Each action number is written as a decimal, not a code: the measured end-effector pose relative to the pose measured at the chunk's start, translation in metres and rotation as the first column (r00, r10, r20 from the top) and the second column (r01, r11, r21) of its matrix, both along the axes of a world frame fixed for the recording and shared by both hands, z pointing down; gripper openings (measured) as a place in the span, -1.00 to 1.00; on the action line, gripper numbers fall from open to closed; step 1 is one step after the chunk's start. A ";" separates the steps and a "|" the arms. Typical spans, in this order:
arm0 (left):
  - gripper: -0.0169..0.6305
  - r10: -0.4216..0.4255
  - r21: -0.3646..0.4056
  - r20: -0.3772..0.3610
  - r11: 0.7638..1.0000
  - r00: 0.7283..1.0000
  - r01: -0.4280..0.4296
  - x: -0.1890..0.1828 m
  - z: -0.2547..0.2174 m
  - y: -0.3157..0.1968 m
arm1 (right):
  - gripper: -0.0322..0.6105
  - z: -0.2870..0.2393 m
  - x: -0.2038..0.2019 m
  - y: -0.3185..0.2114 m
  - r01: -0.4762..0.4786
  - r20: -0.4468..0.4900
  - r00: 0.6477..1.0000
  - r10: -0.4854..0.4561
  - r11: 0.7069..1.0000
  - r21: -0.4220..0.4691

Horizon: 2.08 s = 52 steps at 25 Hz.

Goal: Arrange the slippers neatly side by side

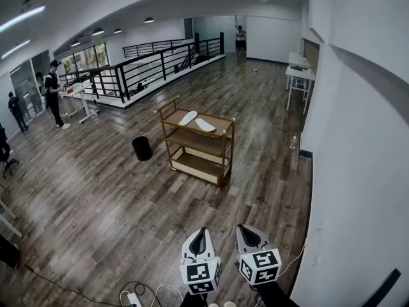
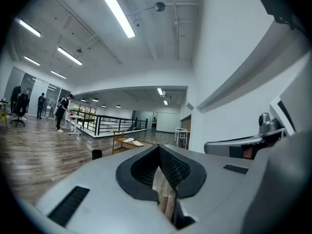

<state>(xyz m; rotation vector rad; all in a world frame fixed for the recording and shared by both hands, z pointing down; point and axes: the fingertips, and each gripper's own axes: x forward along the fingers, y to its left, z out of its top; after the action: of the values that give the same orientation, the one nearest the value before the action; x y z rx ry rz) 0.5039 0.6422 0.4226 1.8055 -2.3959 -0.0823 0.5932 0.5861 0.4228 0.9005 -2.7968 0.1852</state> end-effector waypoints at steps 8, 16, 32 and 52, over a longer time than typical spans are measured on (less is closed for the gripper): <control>-0.98 0.000 -0.001 -0.004 1.000 1.000 0.000 0.000 0.000 0.000 | -0.90 0.000 -0.001 0.001 0.007 -0.003 1.000 -0.006 1.000 0.004; -0.98 -0.012 -0.006 -0.015 1.000 1.000 0.012 0.000 0.005 0.006 | -0.90 0.001 0.000 0.006 0.010 0.001 1.000 -0.010 1.000 0.004; -0.98 -0.071 -0.028 -0.110 0.997 0.991 0.068 -0.028 0.035 0.048 | -0.90 0.016 -0.012 0.018 -0.025 -0.017 1.000 0.024 0.999 -0.041; -0.98 -0.068 -0.057 -0.022 0.996 0.997 0.066 -0.067 0.034 -0.111 | -0.90 0.021 -0.066 -0.128 0.054 0.015 0.998 -0.053 0.997 -0.051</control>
<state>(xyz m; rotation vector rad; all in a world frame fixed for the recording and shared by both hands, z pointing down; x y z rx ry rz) 0.4369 0.5313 0.4571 1.6909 -2.4173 -0.0432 0.5271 0.4584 0.4435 0.8151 -2.8111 0.2550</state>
